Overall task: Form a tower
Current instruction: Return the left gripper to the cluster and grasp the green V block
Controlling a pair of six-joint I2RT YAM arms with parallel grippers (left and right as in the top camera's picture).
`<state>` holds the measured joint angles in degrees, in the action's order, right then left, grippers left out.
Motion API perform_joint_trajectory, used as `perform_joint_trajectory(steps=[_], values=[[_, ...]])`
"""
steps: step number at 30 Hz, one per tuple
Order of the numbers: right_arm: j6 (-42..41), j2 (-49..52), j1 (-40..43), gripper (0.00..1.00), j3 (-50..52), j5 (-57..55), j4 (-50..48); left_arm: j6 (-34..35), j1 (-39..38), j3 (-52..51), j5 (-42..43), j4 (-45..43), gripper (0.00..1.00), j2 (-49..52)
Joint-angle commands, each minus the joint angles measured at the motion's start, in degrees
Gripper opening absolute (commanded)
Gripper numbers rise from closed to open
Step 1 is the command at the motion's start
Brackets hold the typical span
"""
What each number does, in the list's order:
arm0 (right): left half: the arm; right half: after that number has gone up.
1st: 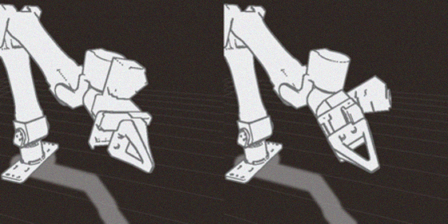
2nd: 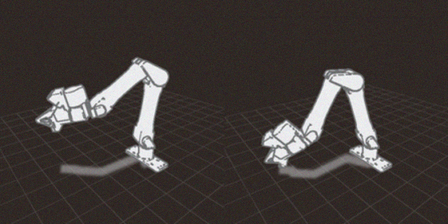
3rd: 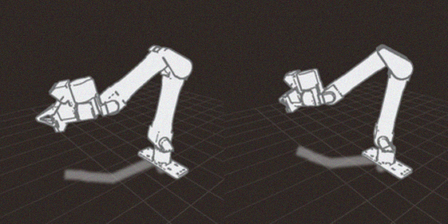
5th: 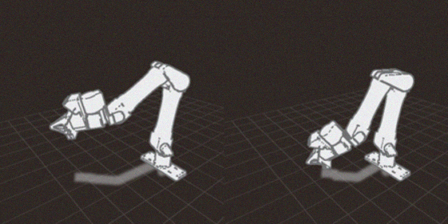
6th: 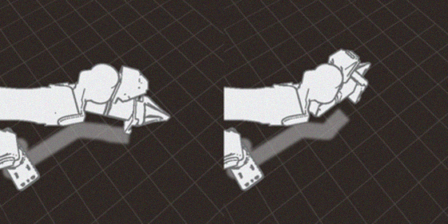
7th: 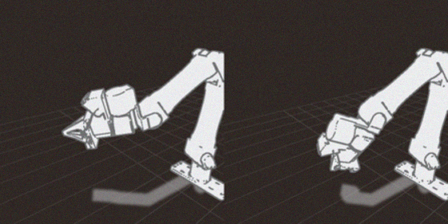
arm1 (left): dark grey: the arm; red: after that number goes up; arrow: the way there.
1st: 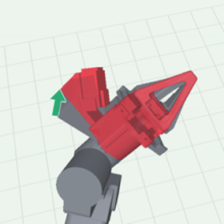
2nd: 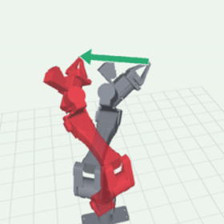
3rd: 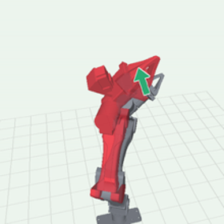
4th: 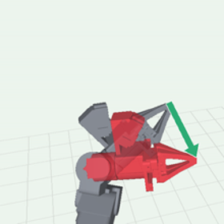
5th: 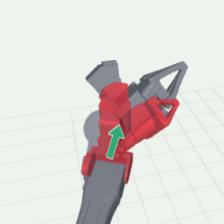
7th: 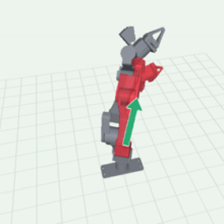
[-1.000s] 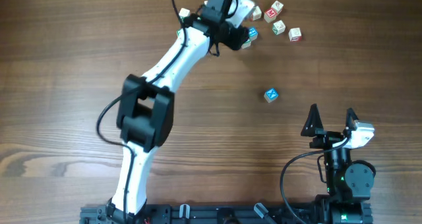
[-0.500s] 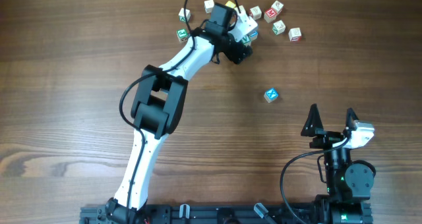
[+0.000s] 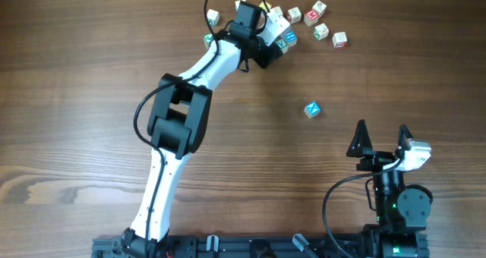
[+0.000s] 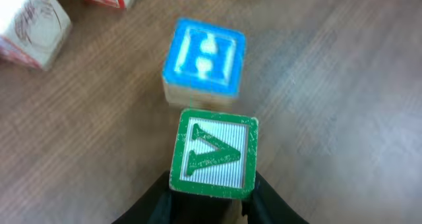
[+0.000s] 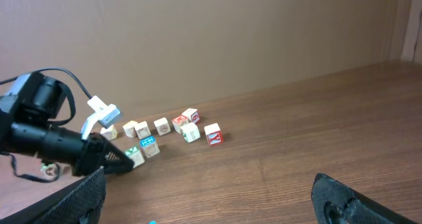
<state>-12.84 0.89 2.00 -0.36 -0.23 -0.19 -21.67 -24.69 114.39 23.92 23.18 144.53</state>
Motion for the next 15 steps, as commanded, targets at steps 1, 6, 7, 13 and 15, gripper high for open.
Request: perform_joint_trajectory(steps=[1, 6, 7, 13, 15], values=[[-0.9, -0.3, 0.2, 1.0, 0.1, 0.2, -0.2, 1.6, -0.2, 0.0, 0.7, 8.1, 0.31, -8.5], [-0.8, -0.3, 0.2, 1.0, 0.1, 0.2, -0.2, 10.5, -2.8, 0.0, 0.7, 23.9, 0.29, -18.3], [-0.8, -0.3, 0.2, 1.0, 0.1, 0.2, -0.2, 11.8, -4.1, 0.0, 0.7, 26.5, 0.29, -18.6], [-0.8, -0.3, 0.2, 1.0, 0.1, 0.2, -0.2, 11.4, -15.1, -0.1, -6.3, 36.3, 0.29, -18.6], [-0.9, -0.3, 0.2, 1.0, 0.1, 0.2, -0.2, 11.4, -18.7, -1.4, -13.6, 34.5, 0.29, -18.5]])
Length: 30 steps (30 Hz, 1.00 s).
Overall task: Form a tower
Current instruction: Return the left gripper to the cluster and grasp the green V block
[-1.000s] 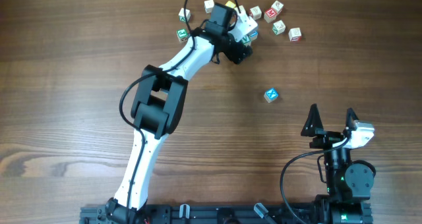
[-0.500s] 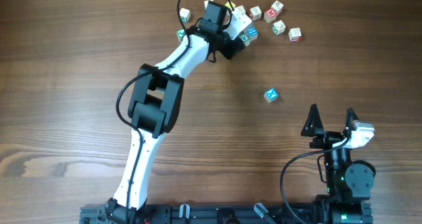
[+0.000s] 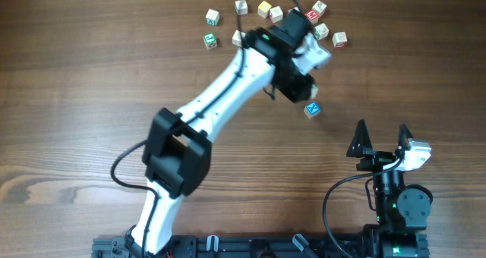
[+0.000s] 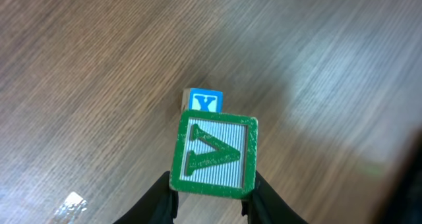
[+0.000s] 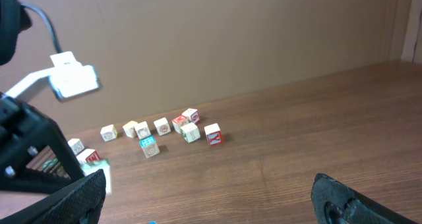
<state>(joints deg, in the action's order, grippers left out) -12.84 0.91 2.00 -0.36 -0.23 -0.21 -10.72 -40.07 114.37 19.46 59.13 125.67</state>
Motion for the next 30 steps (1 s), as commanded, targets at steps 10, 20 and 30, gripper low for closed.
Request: perform_joint_trajectory(steps=[10, 20, 30], values=[[-0.8, -0.3, 0.2, 1.0, 0.1, 0.2, -0.2, 0.7, -6.4, -17.7, -13.6, -21.7, 0.29, 0.3], [-0.9, -0.3, 0.2, 1.0, 0.1, 0.2, -0.2, 1.1, -6.5, -19.3, -13.6, -24.5, 0.25, 0.0], [-0.8, -0.3, 0.2, 1.0, 0.1, 0.2, -0.2, -2.6, -6.6, -19.3, -14.0, -24.4, 0.21, -2.3]])
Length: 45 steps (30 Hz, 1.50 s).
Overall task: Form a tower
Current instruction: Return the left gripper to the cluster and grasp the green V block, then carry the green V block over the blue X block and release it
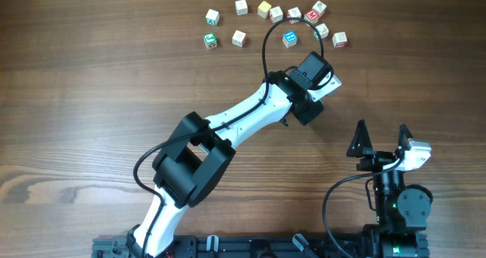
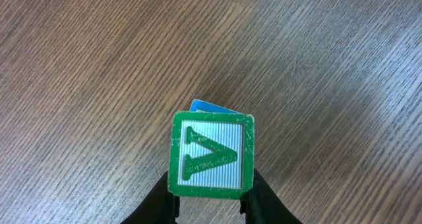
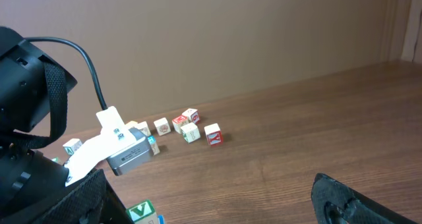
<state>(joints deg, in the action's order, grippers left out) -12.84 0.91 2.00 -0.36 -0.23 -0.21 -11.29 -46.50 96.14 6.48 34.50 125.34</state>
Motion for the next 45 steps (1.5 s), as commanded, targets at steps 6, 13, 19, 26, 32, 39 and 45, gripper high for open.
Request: perform_joint_trajectory(steps=[6, 13, 19, 26, 32, 39, 45], values=[[-0.8, -0.3, 0.2, 1.0, 0.1, 0.2, -0.2, -2.0, -0.1, -1.0, -3.2, -0.6, 0.2, -2.5], [-0.8, -0.3, 0.2, 1.0, 0.1, 0.2, -0.2, -1.9, -0.1, -1.0, -2.8, -1.5, 0.2, -3.8], [-0.8, -0.3, 0.2, 1.0, 0.1, 0.2, -0.2, -1.9, -0.2, -1.0, -1.4, -2.1, 0.2, -4.0], [-0.9, -0.3, 0.2, 1.0, 0.1, 0.2, -0.2, -1.9, -0.2, -1.4, -0.3, -3.1, 0.19, -3.7], [-0.8, -0.3, 0.2, 1.0, 0.1, 0.2, -0.2, -1.9, -0.2, -1.4, -0.1, -3.1, 0.19, -3.3], [-0.9, -0.3, 0.2, 1.0, 0.1, 0.2, -0.2, -2.0, -0.2, -1.4, -0.1, -3.1, 0.18, -2.6], [-0.8, -0.3, 0.2, 1.0, 0.1, 0.2, -0.2, -2.0, -0.1, -1.4, -0.1, -3.5, 0.19, -1.6]])
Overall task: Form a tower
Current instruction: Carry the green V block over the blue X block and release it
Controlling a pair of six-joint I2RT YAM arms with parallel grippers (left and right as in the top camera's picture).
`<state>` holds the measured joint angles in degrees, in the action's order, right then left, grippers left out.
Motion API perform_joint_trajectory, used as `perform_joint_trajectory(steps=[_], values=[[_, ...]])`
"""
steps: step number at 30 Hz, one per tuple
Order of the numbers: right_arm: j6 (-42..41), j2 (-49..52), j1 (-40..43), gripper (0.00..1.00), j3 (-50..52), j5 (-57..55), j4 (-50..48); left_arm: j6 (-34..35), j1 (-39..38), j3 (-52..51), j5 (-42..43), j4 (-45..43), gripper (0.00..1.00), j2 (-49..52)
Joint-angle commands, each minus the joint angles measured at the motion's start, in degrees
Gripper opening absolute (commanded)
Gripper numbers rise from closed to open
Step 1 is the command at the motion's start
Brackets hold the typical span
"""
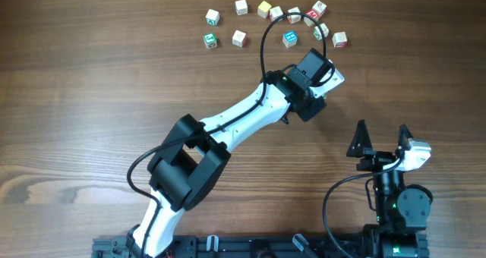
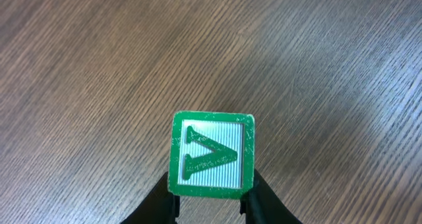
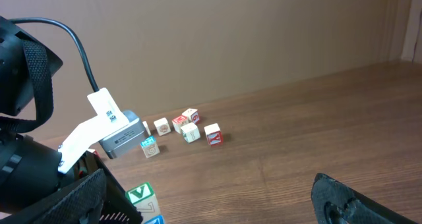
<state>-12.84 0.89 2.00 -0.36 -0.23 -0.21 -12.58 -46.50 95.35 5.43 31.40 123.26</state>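
Observation:
A block with a green V face (image 2: 211, 154) sits between the fingers (image 2: 165, 199) of my left gripper (image 2: 211, 199), which is shut on it. In the right wrist view the green V block (image 3: 140, 194) is directly over a blue block (image 3: 157, 219); whether they touch cannot be told. The blue block is hidden in the left wrist and overhead views. The left arm (image 1: 304, 80) reaches to the right of the table's middle. My right gripper (image 1: 382, 134) stands open and empty near the front right, away from the blocks.
Several loose letter blocks lie in a row at the back of the wooden table (image 1: 91, 76), among them a blue one (image 1: 289, 39) and a red one (image 1: 339, 39). The same row shows in the right wrist view (image 3: 190, 132). A wall rises behind it.
A sliver of the blue block showed behind the green V block in the left wrist view; now the green block covers it fully. The left gripper shifted slightly. The right arm is unchanged.
My left gripper was shut on the green V block among the back row of blocks. Then it held the block near the lone blue block right of the middle. Then it was almost above that blue block, and now it is squarely over it.

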Motion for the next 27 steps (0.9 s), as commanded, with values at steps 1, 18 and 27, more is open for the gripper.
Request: perform_joint_trajectory(steps=[1, 18, 27], values=[[-0.8, -0.3, 0.2, 1.0, 0.1, 0.2, -0.2, -0.7, -0.1, -0.7, 0.9, -0.4, 0.19, 0.7], [-0.8, -0.3, 0.2, 1.0, 0.1, 0.2, -0.2, -0.7, 0.0, -0.7, 0.9, -1.2, 0.15, 3.1], [-0.8, -0.3, 0.2, 1.0, 0.1, 0.2, -0.2, -1.0, 0.0, -1.6, 0.7, -1.6, 0.09, 3.1]])
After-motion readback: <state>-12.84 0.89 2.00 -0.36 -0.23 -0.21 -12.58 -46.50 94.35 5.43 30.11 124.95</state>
